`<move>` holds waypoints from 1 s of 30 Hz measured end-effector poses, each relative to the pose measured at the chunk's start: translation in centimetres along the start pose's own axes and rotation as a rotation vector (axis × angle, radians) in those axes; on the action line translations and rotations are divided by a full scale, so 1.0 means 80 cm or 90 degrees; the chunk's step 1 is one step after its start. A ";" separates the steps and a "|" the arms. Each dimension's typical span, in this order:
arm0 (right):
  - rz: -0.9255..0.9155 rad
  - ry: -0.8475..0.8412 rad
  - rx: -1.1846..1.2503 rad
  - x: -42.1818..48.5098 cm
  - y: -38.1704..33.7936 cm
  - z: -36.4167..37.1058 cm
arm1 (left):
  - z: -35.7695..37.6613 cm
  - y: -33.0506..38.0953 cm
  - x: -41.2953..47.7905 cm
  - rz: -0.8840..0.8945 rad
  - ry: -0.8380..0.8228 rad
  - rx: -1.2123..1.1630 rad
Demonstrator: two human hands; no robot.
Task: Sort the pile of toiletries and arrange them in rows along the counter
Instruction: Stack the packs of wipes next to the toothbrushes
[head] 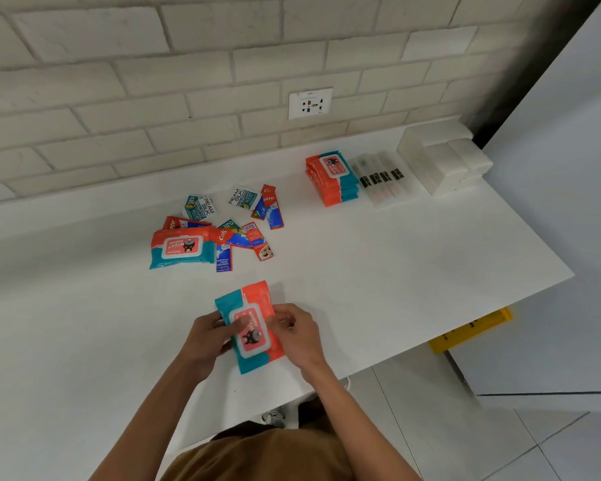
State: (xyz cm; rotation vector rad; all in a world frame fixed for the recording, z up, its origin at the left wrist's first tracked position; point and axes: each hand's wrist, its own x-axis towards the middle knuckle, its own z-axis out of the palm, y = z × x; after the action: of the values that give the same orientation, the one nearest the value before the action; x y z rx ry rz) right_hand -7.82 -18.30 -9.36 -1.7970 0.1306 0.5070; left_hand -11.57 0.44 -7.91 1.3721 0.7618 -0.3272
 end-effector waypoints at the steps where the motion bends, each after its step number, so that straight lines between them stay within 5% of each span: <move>1: -0.001 0.007 0.017 -0.001 -0.001 -0.007 | 0.005 0.003 -0.002 0.000 -0.013 -0.047; 10: 0.120 0.100 0.407 -0.013 -0.016 -0.045 | 0.069 0.031 -0.006 0.017 -0.053 -0.239; 19: 0.052 0.174 0.496 0.030 -0.058 -0.113 | 0.105 0.071 0.002 0.047 -0.084 -0.158; 23: 0.031 0.176 0.485 0.059 -0.082 -0.142 | 0.119 0.093 0.008 0.053 -0.178 -0.092; 30: 0.022 0.154 0.405 0.113 -0.116 -0.197 | 0.157 0.152 0.046 0.088 -0.181 0.032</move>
State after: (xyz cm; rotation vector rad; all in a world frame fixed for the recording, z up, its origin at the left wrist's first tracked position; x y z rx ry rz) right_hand 7.78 -28.89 -1.53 -1.2233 0.4408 0.2286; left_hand 2.37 -8.36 -0.98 1.3814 0.4242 -0.4239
